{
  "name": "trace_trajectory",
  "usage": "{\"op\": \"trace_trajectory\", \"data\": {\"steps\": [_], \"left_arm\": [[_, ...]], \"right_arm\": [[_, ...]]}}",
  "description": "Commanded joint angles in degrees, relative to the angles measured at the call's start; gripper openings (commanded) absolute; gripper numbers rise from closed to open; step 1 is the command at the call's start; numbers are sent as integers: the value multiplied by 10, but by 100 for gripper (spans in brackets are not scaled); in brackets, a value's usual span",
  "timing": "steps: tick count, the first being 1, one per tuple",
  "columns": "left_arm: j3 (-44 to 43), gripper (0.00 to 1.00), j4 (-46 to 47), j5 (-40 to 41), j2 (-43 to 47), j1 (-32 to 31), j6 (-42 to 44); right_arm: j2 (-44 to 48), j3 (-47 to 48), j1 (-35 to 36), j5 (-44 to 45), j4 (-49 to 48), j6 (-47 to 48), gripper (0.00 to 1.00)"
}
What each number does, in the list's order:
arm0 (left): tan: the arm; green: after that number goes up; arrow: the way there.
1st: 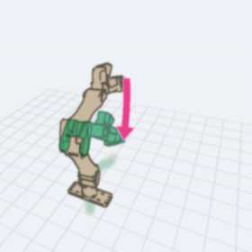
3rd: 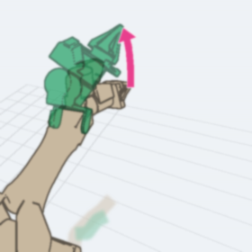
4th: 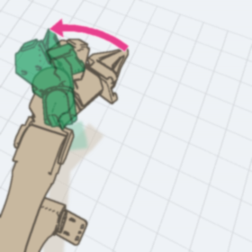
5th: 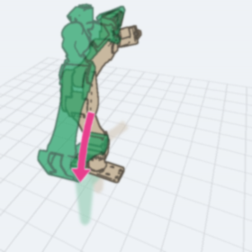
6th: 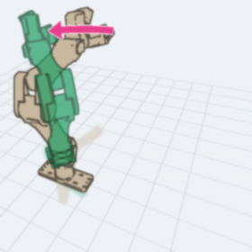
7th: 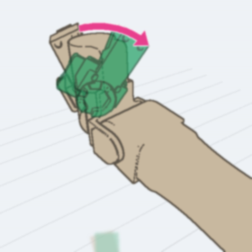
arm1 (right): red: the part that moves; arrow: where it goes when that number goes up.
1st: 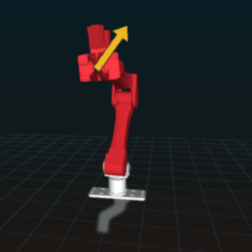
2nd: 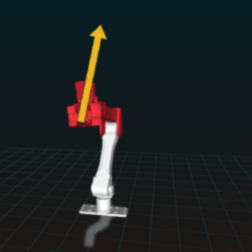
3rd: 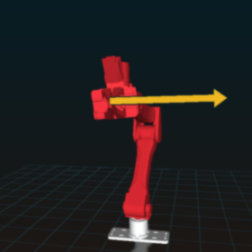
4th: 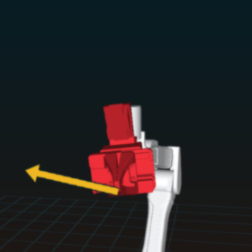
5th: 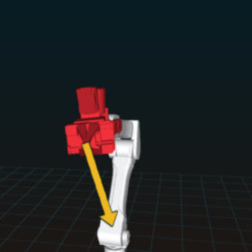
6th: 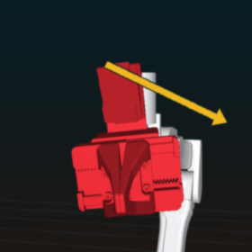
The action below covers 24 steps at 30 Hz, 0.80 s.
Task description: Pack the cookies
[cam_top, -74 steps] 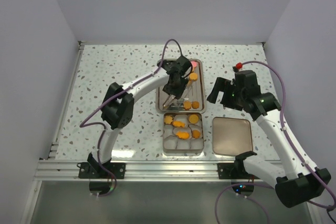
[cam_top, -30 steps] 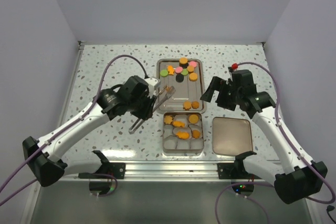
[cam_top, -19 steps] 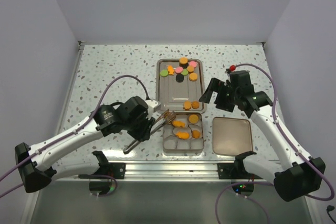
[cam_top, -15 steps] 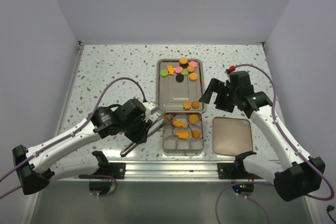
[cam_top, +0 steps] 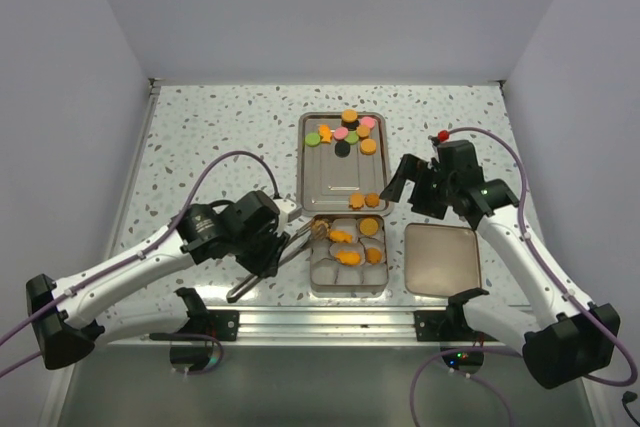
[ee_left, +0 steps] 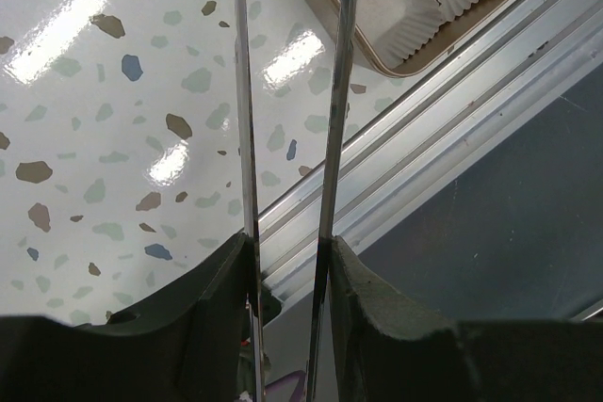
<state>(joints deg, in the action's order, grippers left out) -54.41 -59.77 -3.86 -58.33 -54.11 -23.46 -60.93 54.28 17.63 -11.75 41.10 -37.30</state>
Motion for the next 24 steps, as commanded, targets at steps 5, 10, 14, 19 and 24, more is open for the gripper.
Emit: {"op": "trace_trajectory", "data": {"steps": [5,10,14,19,24], "left_arm": [[5,33,-1,-4,1,-12,-3],[9,36,-1,1,0,-18,-4],[9,39,-1,4,0,-21,-6],[7,44,-2,9,3,-24,-8],[6,47,-3,10,4,-24,-9]], "right_arm": [[15,-5,2,-6,-15,-8,99],[20,-8,3,-6,-13,-8,99],[24,-10,2,-3,-10,-7,99],[27,-14,3,0,-8,-7,99],[31,-18,2,0,-8,-8,99]]}}
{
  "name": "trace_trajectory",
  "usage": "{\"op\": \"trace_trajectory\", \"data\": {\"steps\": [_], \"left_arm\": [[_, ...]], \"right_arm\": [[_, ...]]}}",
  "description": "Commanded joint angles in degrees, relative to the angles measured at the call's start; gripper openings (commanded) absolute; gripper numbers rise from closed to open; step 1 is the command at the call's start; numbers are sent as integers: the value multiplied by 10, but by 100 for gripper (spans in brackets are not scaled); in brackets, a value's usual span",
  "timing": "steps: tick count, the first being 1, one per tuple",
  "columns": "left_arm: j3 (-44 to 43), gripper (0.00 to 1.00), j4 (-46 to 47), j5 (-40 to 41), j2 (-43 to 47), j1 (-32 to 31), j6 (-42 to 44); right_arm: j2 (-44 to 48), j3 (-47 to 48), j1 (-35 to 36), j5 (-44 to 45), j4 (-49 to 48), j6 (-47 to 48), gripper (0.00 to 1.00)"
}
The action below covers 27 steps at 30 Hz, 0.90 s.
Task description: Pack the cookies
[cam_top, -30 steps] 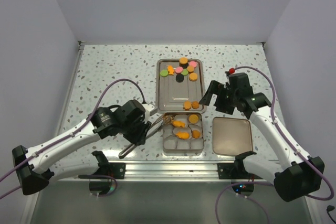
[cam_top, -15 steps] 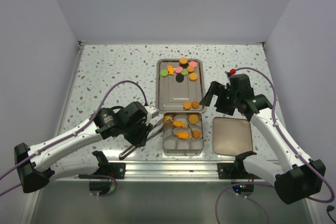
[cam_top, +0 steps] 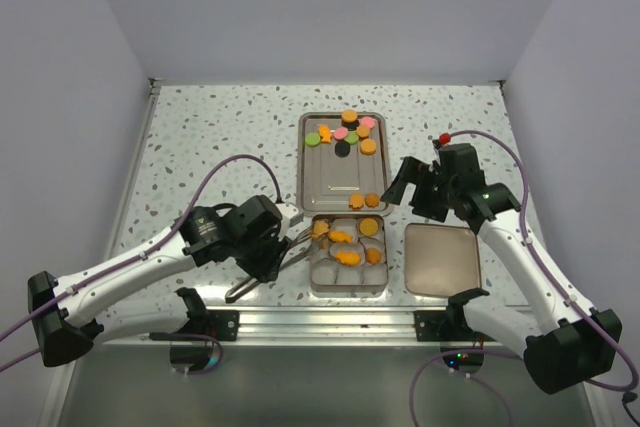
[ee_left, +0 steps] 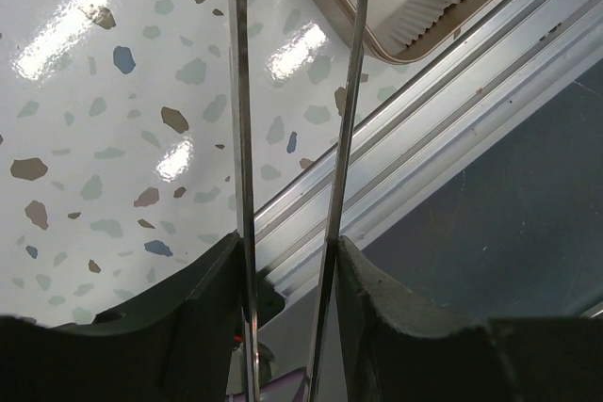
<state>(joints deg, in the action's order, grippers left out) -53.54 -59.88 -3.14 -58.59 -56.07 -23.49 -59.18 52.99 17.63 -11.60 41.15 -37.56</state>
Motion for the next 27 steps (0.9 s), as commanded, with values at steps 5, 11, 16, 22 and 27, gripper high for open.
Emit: {"op": "trace_trajectory", "data": {"steps": [5,11,16,22,27], "left_arm": [[-3,47,-2,6,7,-6,-10],[-3,47,-2,7,7,-5,-10],[-7,48,-1,4,6,-5,-10],[-18,52,4,4,6,-5,-9],[-24,53,5,4,2,-6,-7]], "right_arm": [[18,-9,3,0,-7,-5,99],[21,-10,2,2,-6,-6,99],[22,-10,2,3,-6,-5,99],[21,-10,2,4,-7,-6,99],[23,-12,2,5,-7,-5,99]]}}
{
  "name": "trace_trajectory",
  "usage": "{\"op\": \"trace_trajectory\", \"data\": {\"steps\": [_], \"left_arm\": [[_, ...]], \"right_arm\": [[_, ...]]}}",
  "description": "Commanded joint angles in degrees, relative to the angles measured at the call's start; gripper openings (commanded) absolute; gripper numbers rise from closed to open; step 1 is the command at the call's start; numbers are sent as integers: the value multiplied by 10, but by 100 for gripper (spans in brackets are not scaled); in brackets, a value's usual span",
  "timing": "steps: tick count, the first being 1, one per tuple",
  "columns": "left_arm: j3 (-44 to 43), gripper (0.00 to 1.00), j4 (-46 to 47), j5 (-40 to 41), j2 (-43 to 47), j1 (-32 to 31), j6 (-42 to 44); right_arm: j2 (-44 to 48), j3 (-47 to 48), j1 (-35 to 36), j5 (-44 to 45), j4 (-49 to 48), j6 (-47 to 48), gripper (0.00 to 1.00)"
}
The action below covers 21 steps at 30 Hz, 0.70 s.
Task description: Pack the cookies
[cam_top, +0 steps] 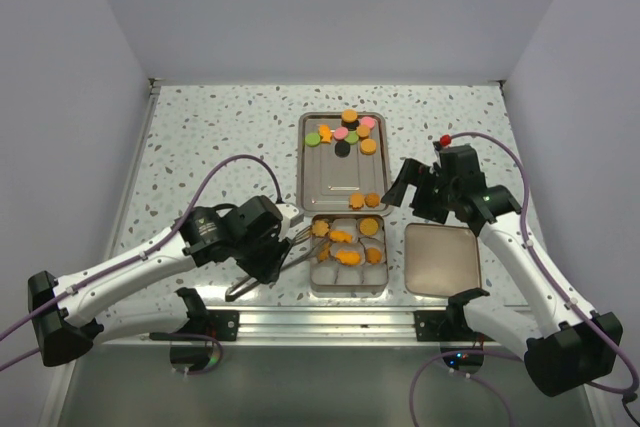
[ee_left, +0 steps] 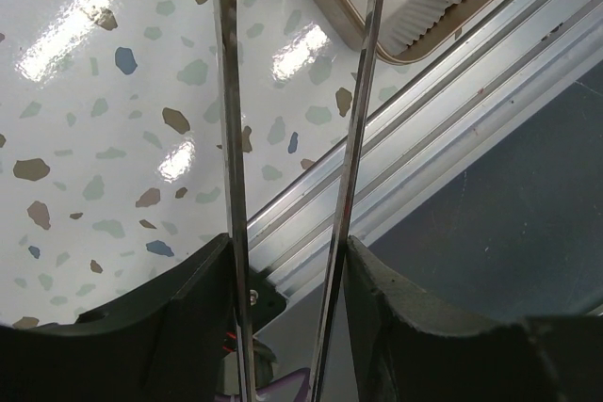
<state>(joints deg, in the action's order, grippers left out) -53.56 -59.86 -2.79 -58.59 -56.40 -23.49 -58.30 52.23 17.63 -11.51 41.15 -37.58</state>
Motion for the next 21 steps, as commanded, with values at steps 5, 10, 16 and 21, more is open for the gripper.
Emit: {"op": "trace_trajectory", "data": {"steps": [5,10,16,21], "left_arm": [[-55,52,8,14,-4,-3,-8],[-132,55,9,26,-41,-2,-6],[-232,56,13,48,-112,-1,21],[-274,57,36,80,-184,9,41]], "right_arm": [[15,-5,2,5,-7,-2,99],[16,-2,2,7,-5,-2,99],[23,12,2,10,3,0,99],[29,31,2,14,22,5,99]]}}
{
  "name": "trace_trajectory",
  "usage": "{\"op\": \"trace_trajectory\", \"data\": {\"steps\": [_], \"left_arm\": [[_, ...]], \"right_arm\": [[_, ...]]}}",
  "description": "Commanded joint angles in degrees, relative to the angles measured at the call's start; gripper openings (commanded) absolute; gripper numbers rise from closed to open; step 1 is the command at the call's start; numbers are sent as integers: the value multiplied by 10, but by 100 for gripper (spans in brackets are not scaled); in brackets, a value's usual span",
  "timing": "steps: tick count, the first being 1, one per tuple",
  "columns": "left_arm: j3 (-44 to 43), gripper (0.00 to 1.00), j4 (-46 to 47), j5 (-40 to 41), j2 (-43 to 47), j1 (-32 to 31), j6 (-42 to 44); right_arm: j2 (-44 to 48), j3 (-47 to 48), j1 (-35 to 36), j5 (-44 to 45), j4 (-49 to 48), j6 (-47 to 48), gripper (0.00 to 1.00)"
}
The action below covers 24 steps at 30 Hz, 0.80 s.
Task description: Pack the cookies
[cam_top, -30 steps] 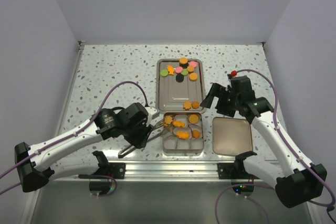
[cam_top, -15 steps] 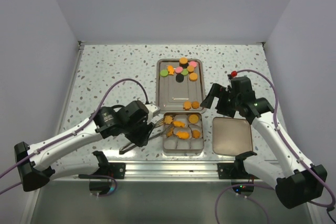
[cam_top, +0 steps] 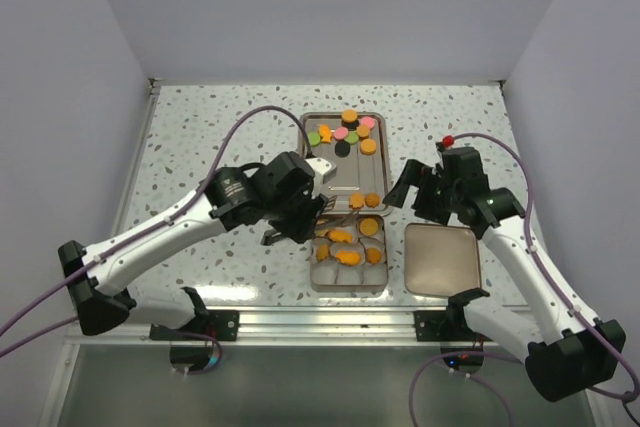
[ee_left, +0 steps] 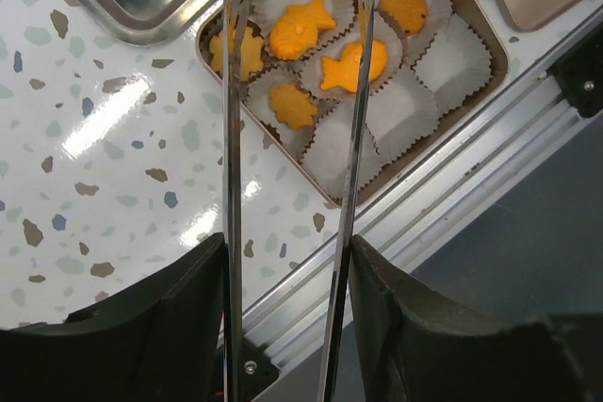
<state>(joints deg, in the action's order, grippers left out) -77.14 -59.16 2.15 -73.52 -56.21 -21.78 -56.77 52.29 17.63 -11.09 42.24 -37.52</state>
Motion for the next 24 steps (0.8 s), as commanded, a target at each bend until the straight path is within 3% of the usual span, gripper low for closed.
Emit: {"op": "trace_trajectory", "data": {"steps": [1,14,24], "left_arm": [[-45,57,33,36,-45,11,27],[-150,58,101,83,-238,91,31],[-219,58,110,101,-355,103,24]], "right_arm": [[18,33,2,9,14,4,99],[15,97,8,34,64,55,99],[3,135,49,110,79,104,99]]}}
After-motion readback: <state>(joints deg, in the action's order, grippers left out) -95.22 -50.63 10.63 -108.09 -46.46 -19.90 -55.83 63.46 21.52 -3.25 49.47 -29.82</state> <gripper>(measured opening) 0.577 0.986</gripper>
